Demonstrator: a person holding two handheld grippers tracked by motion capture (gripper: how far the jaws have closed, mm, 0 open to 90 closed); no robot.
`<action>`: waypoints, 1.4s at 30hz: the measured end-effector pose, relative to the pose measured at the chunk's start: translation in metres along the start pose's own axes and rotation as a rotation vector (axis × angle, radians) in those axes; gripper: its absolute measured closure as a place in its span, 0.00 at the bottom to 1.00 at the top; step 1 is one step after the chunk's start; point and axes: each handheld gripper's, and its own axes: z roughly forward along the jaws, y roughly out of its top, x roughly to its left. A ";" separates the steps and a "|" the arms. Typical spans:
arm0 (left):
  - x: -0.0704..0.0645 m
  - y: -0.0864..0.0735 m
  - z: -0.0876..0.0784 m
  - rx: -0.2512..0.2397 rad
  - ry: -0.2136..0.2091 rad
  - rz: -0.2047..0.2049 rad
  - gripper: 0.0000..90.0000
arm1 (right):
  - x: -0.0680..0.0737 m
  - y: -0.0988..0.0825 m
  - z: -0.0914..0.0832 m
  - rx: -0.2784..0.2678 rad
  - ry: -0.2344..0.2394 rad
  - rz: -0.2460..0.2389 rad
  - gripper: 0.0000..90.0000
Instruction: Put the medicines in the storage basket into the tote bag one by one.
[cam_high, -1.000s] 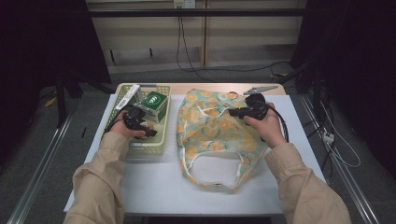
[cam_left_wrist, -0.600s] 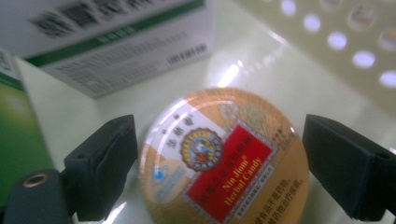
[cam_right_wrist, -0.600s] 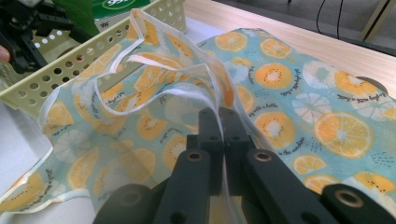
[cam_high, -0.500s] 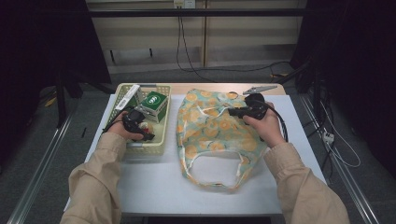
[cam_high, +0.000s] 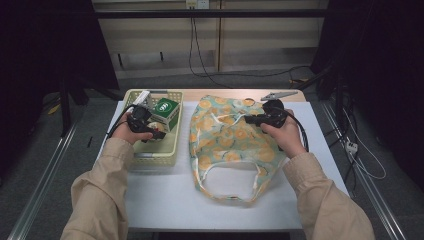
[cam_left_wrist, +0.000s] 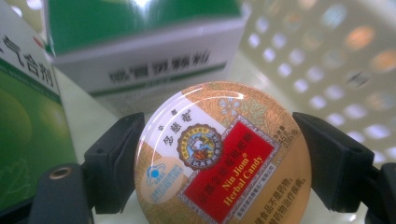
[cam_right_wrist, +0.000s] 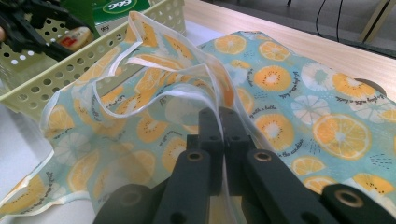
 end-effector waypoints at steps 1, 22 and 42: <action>-0.001 0.003 -0.004 -0.003 0.001 -0.004 0.23 | 0.000 0.000 0.000 -0.001 -0.001 0.001 1.00; -0.107 0.064 -0.039 -0.140 -0.206 0.125 0.23 | 0.001 -0.001 0.008 -0.003 -0.016 0.015 1.00; -0.177 0.069 0.023 -0.118 -0.251 0.236 0.23 | 0.003 -0.002 0.008 -0.002 -0.022 0.011 1.00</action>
